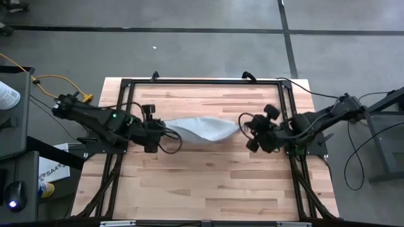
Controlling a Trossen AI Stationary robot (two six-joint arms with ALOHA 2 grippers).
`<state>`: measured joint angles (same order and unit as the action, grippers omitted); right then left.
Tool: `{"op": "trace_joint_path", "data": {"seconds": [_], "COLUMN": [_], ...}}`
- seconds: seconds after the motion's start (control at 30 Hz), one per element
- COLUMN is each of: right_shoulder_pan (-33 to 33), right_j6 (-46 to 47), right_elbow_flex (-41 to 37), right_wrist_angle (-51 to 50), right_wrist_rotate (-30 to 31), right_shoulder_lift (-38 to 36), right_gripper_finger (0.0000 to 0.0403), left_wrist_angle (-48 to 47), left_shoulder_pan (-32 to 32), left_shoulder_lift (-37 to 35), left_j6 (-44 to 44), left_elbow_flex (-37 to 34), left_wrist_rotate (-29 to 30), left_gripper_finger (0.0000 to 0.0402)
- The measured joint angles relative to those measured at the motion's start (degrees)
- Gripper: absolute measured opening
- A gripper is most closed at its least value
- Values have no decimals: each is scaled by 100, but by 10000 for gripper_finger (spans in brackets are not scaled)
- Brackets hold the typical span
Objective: Fold microfiber towels
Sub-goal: Fold the gray microfiber towel
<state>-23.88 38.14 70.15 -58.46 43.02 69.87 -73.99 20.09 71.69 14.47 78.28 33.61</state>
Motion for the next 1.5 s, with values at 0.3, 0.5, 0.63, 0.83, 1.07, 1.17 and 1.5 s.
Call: {"op": "trace_joint_path", "data": {"seconds": [0.3,0.5,0.63,0.83,1.07,1.17,1.5], "right_shoulder_pan": [-439,-536,-645,-575,-285,-159,492], "right_j6": [540,738,833,1022,920,781,264], "right_elbow_flex": [-2,-2,-2,-5,-484,-807,-1625], "right_wrist_angle": [83,86,98,241,900,1385,3278], "right_wrist_rotate": [-1053,-1358,-1338,-1181,-1499,-1512,-2372], "right_shoulder_lift": [590,954,1080,1117,1255,1320,1514], "right_gripper_finger": [9,53,89,122,139,137,112], "left_wrist_angle": [1010,1422,1593,1945,2704,3090,4230], "left_shoulder_pan": [34,34,209,434,434,430,-106], "left_shoulder_lift": [1,-5,-2,-3,-3,-3,-3], "left_j6": [261,590,705,696,662,528,215], "left_elbow_flex": [-816,-1138,-1298,-1654,-2614,-2952,-3729], "left_wrist_rotate": [-1315,-1876,-2014,-1397,-1225,-989,-1244], "left_gripper_finger": [59,103,118,120,120,120,120]}}
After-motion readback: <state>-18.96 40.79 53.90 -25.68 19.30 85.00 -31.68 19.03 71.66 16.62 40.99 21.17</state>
